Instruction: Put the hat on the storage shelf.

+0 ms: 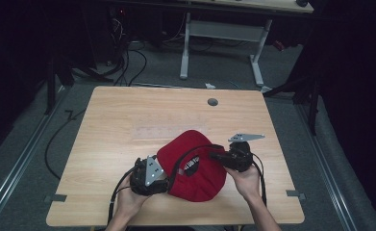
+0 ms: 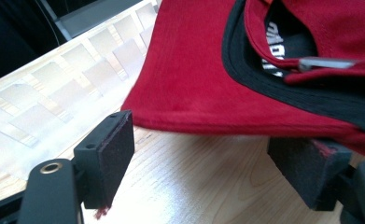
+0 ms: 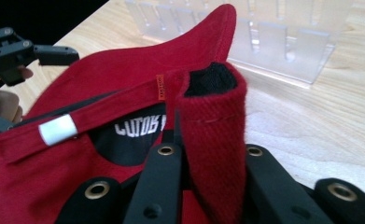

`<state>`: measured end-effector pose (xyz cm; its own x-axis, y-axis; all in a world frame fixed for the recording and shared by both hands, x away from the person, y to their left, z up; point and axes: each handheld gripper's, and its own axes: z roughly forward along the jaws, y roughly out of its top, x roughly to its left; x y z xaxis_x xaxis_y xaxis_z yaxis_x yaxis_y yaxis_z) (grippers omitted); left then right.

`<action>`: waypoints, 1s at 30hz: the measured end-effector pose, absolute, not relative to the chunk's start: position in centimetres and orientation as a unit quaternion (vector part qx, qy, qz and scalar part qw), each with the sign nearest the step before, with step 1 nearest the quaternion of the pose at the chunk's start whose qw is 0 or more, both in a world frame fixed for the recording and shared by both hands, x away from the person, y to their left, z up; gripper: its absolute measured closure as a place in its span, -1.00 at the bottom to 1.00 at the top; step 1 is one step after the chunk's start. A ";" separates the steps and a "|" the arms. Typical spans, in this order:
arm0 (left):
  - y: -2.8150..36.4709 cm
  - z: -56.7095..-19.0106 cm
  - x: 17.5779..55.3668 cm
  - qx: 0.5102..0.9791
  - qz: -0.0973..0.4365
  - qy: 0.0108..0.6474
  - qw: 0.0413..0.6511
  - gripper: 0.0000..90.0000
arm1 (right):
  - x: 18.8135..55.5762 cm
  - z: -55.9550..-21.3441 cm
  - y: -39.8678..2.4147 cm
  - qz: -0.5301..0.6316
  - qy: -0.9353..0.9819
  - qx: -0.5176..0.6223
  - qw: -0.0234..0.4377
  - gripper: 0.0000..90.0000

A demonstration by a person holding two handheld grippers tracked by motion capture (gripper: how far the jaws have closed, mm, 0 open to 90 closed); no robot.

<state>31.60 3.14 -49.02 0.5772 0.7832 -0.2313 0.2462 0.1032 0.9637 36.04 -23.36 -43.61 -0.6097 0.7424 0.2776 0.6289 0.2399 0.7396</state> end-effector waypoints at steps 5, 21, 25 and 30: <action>3.3 -48.8 31.7 0.631 0.221 0.404 0.624 -0.45 | 36.0 -43.7 -23.2 0.430 0.788 0.437 0.062 0.88; 3.1 -49.0 31.8 0.658 0.270 0.374 0.596 -0.21 | 36.2 -43.7 -22.8 0.419 0.795 0.438 0.031 0.87; 3.2 -48.9 31.8 0.659 0.273 0.374 0.593 -0.14 | 36.4 -43.6 -22.8 0.424 0.794 0.434 0.022 0.87; 3.0 -48.8 31.8 0.664 0.274 0.370 0.589 -0.13 | 36.6 -43.7 -23.1 0.427 0.790 0.441 -0.001 0.87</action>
